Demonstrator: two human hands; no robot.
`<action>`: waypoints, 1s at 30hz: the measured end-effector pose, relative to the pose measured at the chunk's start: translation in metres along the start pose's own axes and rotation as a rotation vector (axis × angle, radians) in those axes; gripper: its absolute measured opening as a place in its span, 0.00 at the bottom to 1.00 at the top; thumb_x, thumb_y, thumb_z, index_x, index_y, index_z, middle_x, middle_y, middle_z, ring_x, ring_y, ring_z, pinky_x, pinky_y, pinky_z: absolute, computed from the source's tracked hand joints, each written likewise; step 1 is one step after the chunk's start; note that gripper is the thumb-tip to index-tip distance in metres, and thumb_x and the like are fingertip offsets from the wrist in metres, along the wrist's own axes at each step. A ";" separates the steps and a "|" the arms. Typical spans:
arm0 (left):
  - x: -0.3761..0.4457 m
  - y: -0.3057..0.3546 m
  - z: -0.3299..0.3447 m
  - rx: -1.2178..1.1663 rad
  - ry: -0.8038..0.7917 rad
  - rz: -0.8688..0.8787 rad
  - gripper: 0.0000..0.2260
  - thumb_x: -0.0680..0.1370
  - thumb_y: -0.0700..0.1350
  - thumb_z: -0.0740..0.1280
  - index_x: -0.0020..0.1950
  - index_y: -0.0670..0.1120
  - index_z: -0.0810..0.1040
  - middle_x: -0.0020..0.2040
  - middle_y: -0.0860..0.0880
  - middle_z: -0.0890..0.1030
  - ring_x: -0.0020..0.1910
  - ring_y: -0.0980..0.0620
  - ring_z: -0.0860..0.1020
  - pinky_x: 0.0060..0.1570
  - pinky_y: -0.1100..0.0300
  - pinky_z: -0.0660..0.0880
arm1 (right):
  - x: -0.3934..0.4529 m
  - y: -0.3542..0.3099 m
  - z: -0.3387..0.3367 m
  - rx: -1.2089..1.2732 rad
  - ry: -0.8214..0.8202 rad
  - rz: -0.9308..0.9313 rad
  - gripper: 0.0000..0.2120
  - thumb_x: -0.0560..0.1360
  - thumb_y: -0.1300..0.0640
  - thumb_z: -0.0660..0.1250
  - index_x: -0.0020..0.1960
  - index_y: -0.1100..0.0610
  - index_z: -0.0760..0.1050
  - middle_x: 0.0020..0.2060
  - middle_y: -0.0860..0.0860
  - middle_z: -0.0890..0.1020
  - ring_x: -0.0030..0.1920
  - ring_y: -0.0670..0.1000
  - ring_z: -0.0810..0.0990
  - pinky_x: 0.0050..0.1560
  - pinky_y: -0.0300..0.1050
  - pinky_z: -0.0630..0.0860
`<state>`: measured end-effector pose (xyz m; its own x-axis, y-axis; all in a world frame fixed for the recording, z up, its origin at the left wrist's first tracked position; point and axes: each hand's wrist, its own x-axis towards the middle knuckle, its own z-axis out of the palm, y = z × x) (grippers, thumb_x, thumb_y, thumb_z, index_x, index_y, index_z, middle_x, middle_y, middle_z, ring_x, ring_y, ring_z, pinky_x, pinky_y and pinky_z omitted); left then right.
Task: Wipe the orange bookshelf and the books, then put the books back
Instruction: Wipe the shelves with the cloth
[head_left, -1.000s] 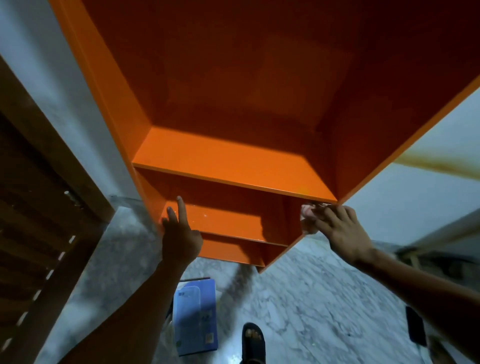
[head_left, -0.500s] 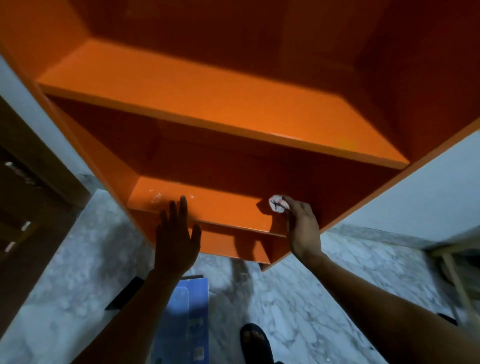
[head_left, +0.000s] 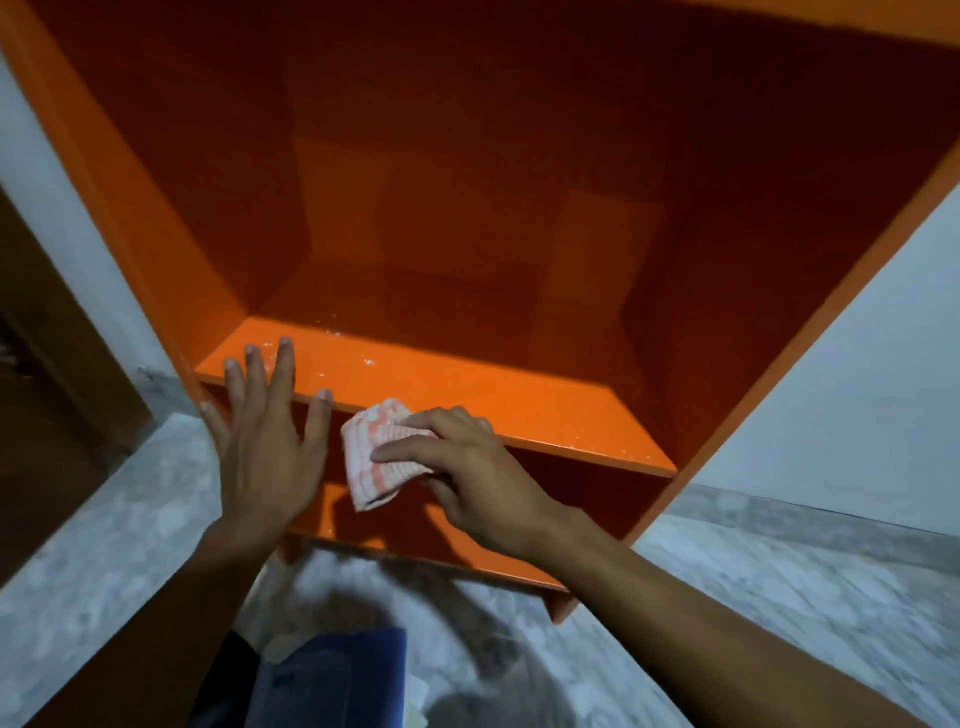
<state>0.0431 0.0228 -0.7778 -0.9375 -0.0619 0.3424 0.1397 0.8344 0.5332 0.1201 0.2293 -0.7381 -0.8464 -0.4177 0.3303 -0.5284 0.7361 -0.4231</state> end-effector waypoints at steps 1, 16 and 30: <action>0.001 -0.001 0.001 -0.019 0.013 0.003 0.30 0.82 0.61 0.51 0.82 0.55 0.47 0.82 0.47 0.47 0.81 0.47 0.41 0.76 0.38 0.40 | -0.002 -0.001 -0.003 0.041 -0.011 -0.009 0.20 0.76 0.65 0.63 0.65 0.53 0.79 0.61 0.55 0.78 0.60 0.56 0.72 0.57 0.53 0.67; -0.013 0.002 0.010 0.069 0.008 0.004 0.30 0.82 0.62 0.48 0.82 0.52 0.52 0.82 0.45 0.45 0.81 0.43 0.41 0.76 0.38 0.43 | -0.076 0.050 -0.033 -0.491 0.336 0.482 0.19 0.79 0.47 0.56 0.64 0.52 0.76 0.60 0.59 0.78 0.59 0.63 0.75 0.59 0.60 0.72; -0.005 0.011 -0.010 0.222 -0.140 -0.084 0.29 0.82 0.63 0.49 0.82 0.55 0.52 0.82 0.45 0.47 0.79 0.34 0.44 0.73 0.33 0.50 | -0.023 0.042 -0.082 -0.284 0.353 0.465 0.23 0.75 0.63 0.63 0.66 0.45 0.74 0.60 0.53 0.76 0.59 0.61 0.74 0.58 0.56 0.70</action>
<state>0.0523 0.0262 -0.7656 -0.9799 -0.0727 0.1858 0.0006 0.9302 0.3670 0.1228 0.3141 -0.6943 -0.8846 0.1432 0.4439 -0.0326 0.9304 -0.3651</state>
